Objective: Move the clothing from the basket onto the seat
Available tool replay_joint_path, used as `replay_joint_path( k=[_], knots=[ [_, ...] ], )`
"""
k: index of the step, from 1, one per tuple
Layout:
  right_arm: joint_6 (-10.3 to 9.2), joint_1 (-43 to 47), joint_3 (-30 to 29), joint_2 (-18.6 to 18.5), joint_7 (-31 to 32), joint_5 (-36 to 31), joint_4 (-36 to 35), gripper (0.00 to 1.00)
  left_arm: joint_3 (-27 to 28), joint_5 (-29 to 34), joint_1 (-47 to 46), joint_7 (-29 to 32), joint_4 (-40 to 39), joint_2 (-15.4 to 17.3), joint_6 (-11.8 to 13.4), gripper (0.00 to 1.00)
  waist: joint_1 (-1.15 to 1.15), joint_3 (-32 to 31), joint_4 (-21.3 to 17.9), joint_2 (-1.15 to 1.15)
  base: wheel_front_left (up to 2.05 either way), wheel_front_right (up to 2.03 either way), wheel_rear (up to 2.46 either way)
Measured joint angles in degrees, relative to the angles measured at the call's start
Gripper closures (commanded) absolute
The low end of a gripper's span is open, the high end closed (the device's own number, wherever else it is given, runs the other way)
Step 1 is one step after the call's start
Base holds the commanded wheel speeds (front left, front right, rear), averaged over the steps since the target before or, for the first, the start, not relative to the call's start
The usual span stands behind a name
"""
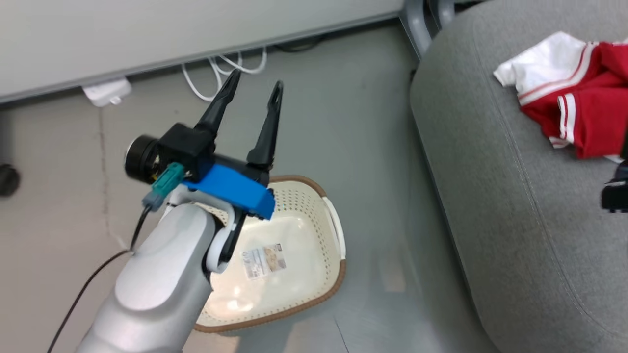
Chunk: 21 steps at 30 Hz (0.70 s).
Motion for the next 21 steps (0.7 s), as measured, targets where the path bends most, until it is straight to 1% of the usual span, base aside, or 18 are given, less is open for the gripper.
replay_joint_path(
  k=[4, 12, 17, 21],
  knots=[
    [0.0, 1.1, 4.1, 1.5, 0.0, 0.1, -0.1, 0.0, 5.5, 1.7, 5.0, 0.0, -1.2, -0.1, -0.1, 0.0, 0.0, -3.3, 2.5, 0.0, 0.0, 0.0, 0.0],
    [0.0, 4.1, 10.5, 4.3, 0.0, 0.7, 0.9, 0.0, 13.9, 5.0, 14.0, 0.0, -1.9, -1.2, -2.0, 0.0, 0.0, -9.1, 6.8, 0.0, 0.0, 0.0, 0.0],
    [0.0, 7.1, 12.5, 5.7, 0.0, 1.3, 1.3, 0.0, 18.4, 7.1, 18.8, 0.0, -3.3, -2.4, -3.3, 0.0, 0.0, -11.8, 9.0, 0.0, 0.0, 0.0, 0.0],
    [0.0, 9.4, 12.7, 6.8, 0.0, 1.9, 1.5, 0.0, 21.5, 9.0, 22.3, 0.0, -4.4, -3.3, -4.4, 0.0, 0.0, -13.7, 10.3, 0.0, 0.0, 0.0, 0.0]
  ],
)
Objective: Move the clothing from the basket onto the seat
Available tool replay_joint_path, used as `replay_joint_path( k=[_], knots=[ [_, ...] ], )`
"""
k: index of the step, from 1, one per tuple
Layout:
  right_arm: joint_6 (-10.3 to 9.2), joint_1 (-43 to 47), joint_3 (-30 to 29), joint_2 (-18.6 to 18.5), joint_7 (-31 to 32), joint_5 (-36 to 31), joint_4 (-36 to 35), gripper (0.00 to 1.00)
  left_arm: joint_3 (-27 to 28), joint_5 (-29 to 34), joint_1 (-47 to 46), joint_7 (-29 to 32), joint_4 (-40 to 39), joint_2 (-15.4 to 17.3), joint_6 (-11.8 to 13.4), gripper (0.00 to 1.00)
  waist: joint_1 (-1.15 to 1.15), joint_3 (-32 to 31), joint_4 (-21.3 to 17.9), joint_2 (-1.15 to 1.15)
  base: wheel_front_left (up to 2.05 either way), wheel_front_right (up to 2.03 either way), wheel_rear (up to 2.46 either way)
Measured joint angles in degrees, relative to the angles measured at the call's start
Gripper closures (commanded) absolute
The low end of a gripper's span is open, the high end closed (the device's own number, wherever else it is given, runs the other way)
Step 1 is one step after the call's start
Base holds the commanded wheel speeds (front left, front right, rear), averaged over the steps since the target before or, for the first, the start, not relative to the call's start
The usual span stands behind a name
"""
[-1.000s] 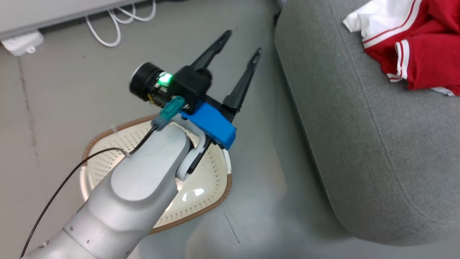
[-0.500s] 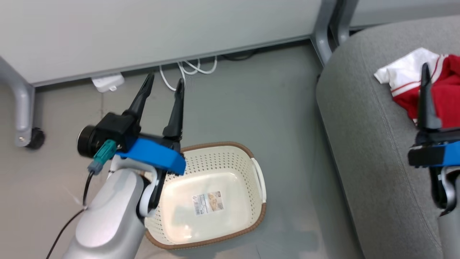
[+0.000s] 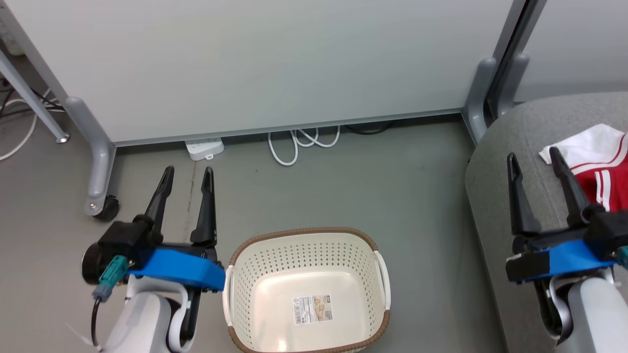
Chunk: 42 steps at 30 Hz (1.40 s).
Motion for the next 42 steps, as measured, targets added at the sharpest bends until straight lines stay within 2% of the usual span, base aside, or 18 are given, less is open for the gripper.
replay_joint_path(
  k=[11, 23, 42],
  knots=[
    [0.0, 6.9, -0.4, 2.3, 0.0, 0.8, 0.3, 0.0, 6.7, 4.0, 7.7, 0.0, -1.8, -2.7, -3.0, 0.0, 0.0, -3.7, 1.8, 0.0, 0.0, 0.0, 0.0],
    [-0.01, 11.2, -0.5, 4.6, 0.0, 1.3, 0.9, 0.0, 9.2, 5.8, 12.7, 0.0, -2.4, -3.4, -5.1, 0.0, 0.01, -5.9, 1.8, 0.0, 0.0, 0.0, 0.0],
    [-0.01, 14.4, -1.8, 5.9, 0.0, 1.8, 0.9, 0.0, 8.3, 4.8, 15.2, 0.0, -2.2, -3.4, -5.1, 0.0, 0.01, -7.3, 2.4, 0.0, 0.0, 0.0, 0.0]
  ],
)
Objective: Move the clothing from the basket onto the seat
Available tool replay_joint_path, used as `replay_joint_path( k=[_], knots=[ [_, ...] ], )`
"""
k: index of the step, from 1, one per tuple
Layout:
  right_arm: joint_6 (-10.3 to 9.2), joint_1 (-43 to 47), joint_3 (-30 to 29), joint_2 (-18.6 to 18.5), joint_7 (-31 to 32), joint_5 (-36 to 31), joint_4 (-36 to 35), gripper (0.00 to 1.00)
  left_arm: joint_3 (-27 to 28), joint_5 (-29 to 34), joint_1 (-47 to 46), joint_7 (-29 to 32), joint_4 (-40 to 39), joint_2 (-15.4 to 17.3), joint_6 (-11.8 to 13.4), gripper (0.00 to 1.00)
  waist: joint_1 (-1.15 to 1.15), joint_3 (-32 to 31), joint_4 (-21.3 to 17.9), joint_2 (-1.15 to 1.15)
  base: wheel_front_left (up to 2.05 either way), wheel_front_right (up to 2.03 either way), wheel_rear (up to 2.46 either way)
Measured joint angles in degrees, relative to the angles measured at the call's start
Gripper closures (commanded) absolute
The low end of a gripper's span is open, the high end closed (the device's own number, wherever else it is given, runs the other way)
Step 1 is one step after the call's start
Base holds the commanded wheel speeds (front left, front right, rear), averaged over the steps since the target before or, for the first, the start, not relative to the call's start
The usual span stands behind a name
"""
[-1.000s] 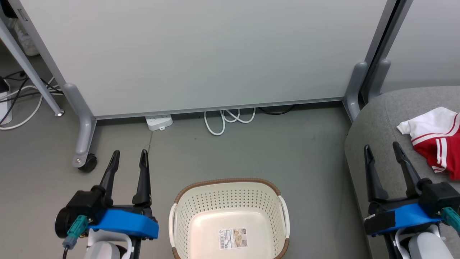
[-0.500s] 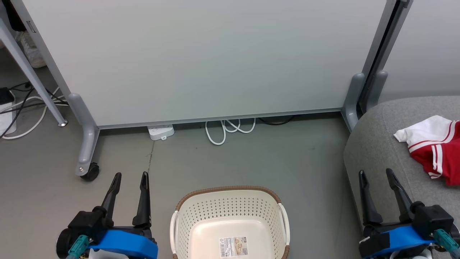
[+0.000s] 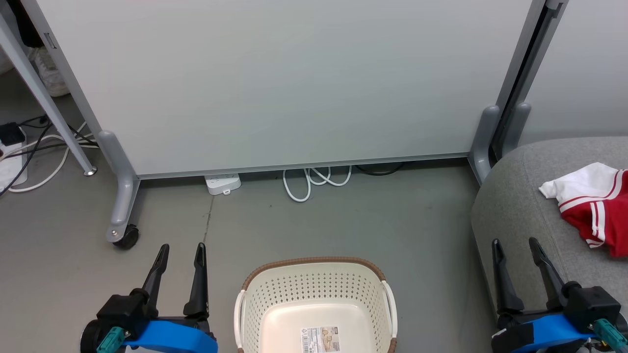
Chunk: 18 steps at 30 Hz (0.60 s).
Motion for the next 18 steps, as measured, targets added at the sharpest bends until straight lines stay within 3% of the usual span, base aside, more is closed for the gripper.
replay_joint_path(
  k=[4, 5, 10, 18],
  knots=[
    [0.0, 0.0, 0.0, 0.0, 0.0, 0.0, 0.2, 0.0, -0.1, 0.1, 0.0, 0.0, 0.5, 0.0, 0.4, 0.0, 0.0, -0.2, 0.1, 0.0, 0.0, 0.0, 0.0],
    [0.01, 0.0, 0.1, 0.0, 0.0, 0.0, 0.4, 1.0, 0.0, 0.1, 0.1, 0.0, 0.7, 0.0, 0.4, 1.0, 0.0, -0.3, 0.1, 0.0, 0.0, 0.0, 0.0],
    [0.01, 0.8, 0.1, 0.4, 0.2, 0.3, 3.1, 1.0, 0.0, -0.4, 2.0, 0.5, 3.3, -0.2, 0.4, 1.0, 0.0, -0.3, 0.1, 0.0, 0.0, 0.0, 0.0],
    [0.01, 0.7, -0.5, 0.6, 2.7, 8.9, 3.3, 1.0, 1.1, -8.5, 2.2, 2.9, 3.3, -0.2, 0.0, 1.0, 0.0, -0.2, -0.2, 0.0, 0.0, 0.0, 0.0]
  ],
)
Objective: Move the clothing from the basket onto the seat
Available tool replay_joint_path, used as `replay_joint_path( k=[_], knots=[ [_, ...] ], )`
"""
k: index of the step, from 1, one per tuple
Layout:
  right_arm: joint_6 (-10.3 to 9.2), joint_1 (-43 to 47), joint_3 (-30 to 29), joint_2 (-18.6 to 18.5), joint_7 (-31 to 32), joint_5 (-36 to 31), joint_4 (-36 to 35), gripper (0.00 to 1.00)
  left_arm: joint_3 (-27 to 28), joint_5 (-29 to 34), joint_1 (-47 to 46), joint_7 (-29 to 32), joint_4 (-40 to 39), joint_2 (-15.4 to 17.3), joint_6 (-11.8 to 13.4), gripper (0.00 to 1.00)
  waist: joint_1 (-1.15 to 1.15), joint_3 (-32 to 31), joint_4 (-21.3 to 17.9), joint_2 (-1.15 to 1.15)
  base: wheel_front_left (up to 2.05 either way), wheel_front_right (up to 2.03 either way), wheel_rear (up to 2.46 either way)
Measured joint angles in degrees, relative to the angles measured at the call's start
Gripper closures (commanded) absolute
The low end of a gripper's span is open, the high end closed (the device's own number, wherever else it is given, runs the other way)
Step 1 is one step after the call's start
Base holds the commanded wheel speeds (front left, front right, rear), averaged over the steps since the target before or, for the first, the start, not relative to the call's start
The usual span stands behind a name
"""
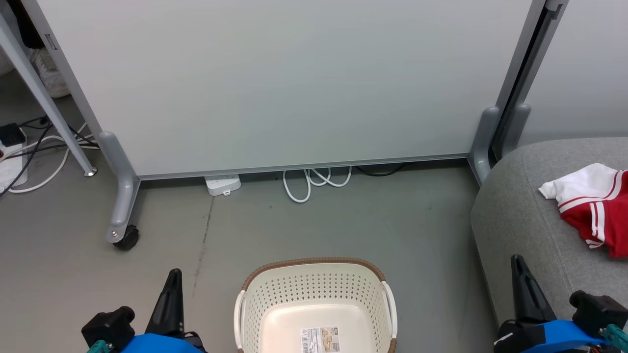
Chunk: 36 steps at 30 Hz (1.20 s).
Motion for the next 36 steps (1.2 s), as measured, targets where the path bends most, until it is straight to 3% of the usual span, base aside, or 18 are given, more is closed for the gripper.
replay_joint_path(
  k=[36],
  knots=[
    [-0.01, -1.4, -1.7, 1.3, 8.0, 32.5, -1.0, 1.0, 4.8, -30.1, -0.1, 8.0, -2.5, 0.0, -1.6, 1.0, 0.01, 0.4, -1.2, 0.0, 0.0, 0.0, 0.0]
  ],
)
